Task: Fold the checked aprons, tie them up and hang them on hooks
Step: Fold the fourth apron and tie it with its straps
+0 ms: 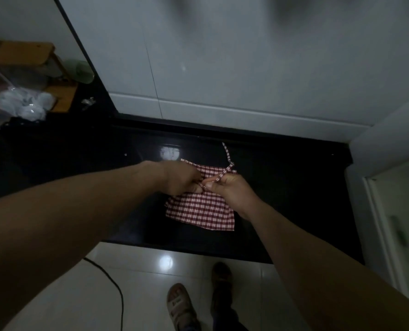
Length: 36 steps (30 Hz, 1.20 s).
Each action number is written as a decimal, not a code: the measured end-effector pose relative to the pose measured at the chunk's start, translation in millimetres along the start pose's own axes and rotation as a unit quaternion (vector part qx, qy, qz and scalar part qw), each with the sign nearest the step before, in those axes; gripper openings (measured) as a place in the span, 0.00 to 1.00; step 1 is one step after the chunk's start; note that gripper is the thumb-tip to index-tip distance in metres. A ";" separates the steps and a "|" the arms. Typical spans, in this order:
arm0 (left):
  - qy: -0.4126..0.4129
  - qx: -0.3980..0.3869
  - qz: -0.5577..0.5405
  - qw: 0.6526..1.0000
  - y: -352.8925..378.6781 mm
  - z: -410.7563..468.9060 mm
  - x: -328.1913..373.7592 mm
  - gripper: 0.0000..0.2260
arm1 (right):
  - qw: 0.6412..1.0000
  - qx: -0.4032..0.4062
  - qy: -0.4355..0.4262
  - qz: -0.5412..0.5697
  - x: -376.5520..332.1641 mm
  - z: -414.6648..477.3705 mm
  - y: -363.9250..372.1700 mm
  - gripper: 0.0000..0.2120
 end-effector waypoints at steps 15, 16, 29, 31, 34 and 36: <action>-0.042 0.341 -0.453 0.823 48.8 -11.9 31.2 0.12 | 0.978 0.180 -0.033 -0.096 11.4 -12.1 22.0 0.06; -0.040 0.330 -0.504 0.797 47.0 -10.0 33.8 0.12 | 0.978 0.179 -0.036 -0.104 11.0 -10.6 22.7 0.07; -0.073 0.194 0.009 0.978 56.9 -7.4 3.8 0.12 | 0.937 0.258 0.050 -0.229 33.9 -24.1 -9.9 0.14; -0.075 0.180 0.028 0.980 58.4 -6.5 1.3 0.13 | 0.947 0.248 0.051 -0.198 32.1 -28.5 -16.1 0.13; -0.071 0.185 0.027 0.980 60.1 -4.0 6.3 0.14 | 0.954 0.243 0.069 -0.162 28.7 -37.7 -19.6 0.13; -0.064 0.172 0.006 0.983 60.3 -1.6 9.2 0.13 | 0.946 0.248 0.011 -0.209 16.3 -36.9 -17.2 0.11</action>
Point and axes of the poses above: each hand's wrist, its own z-axis towards the middle knuckle, its own y-axis out of the palm, x = y × z, the point moved 1 cm from there along z, towards the middle knuckle, and after that the axes turned 7 degrees about y, right-handed, at the moved point
